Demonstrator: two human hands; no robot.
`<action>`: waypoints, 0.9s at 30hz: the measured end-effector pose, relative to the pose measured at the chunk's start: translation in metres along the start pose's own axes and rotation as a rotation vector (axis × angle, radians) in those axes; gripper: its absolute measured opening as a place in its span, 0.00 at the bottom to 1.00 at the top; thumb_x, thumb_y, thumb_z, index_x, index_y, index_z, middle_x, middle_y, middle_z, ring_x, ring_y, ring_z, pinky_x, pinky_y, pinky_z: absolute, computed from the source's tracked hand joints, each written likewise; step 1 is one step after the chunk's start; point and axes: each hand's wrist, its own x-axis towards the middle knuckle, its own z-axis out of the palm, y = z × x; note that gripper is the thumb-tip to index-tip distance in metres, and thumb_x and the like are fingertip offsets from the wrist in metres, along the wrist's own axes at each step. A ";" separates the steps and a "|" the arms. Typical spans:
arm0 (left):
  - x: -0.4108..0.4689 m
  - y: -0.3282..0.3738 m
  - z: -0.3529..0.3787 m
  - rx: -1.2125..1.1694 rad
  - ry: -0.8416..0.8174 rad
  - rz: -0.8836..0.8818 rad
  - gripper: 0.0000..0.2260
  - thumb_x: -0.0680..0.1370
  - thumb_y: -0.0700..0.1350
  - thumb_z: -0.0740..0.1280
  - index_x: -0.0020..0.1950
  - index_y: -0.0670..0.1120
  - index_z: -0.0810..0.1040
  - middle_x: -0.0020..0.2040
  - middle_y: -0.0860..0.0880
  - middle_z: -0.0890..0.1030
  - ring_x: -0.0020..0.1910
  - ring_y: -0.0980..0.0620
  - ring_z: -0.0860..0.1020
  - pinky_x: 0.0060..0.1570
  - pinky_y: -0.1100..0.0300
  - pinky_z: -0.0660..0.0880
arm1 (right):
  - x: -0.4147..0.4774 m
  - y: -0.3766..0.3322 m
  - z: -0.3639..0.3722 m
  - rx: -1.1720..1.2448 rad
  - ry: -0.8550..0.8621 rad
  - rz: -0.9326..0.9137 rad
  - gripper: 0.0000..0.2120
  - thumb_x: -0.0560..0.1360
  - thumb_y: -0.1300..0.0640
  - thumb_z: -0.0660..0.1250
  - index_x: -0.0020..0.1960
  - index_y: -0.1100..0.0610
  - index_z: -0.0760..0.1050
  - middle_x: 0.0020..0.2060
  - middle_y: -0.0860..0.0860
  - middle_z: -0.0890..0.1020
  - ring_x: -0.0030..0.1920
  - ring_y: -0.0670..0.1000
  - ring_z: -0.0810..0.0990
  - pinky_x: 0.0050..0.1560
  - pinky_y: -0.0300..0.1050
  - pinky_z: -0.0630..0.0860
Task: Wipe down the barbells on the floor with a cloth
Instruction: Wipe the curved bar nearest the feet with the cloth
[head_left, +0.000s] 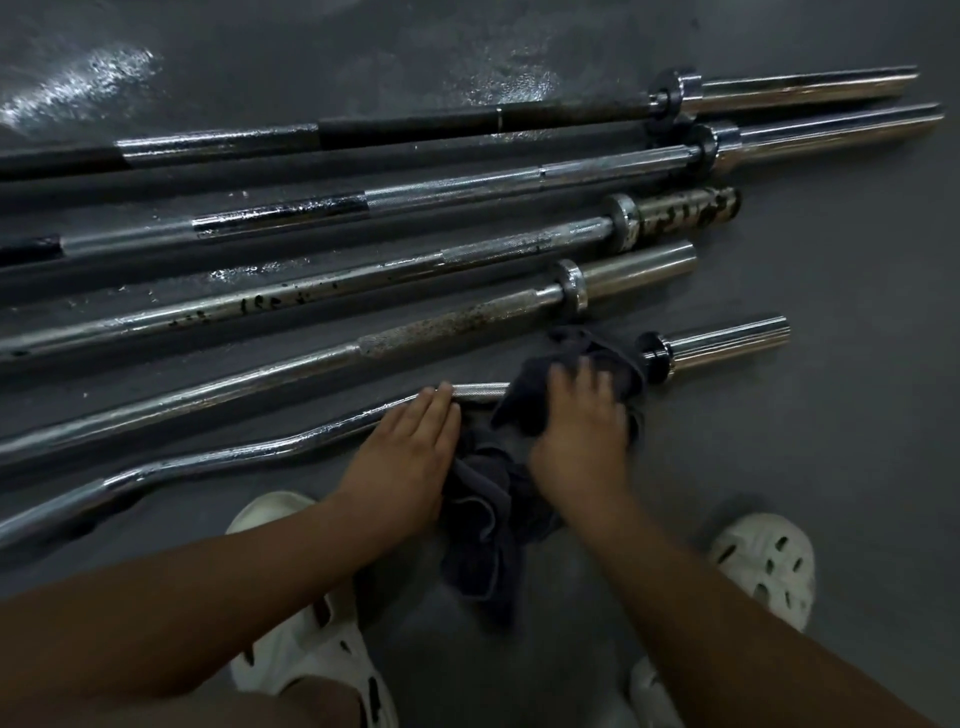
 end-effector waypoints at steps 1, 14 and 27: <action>0.001 0.003 0.001 -0.002 -0.015 -0.003 0.31 0.67 0.45 0.56 0.67 0.34 0.75 0.69 0.33 0.72 0.67 0.36 0.74 0.63 0.44 0.73 | -0.007 -0.019 0.003 0.001 -0.028 -0.129 0.38 0.71 0.54 0.66 0.78 0.53 0.57 0.79 0.58 0.56 0.78 0.60 0.53 0.74 0.61 0.58; -0.003 -0.003 -0.008 0.022 -0.065 0.014 0.40 0.56 0.51 0.73 0.66 0.36 0.77 0.69 0.34 0.73 0.67 0.38 0.75 0.64 0.47 0.73 | -0.011 -0.022 -0.002 -0.002 -0.059 -0.428 0.35 0.68 0.46 0.51 0.75 0.50 0.64 0.76 0.53 0.65 0.77 0.54 0.60 0.75 0.60 0.55; -0.002 -0.011 -0.008 0.034 -0.069 0.024 0.44 0.58 0.52 0.72 0.72 0.36 0.71 0.74 0.35 0.68 0.71 0.38 0.70 0.69 0.47 0.69 | 0.042 0.028 -0.018 -0.145 -0.048 -0.336 0.32 0.63 0.44 0.57 0.66 0.51 0.72 0.57 0.53 0.79 0.60 0.58 0.76 0.64 0.54 0.68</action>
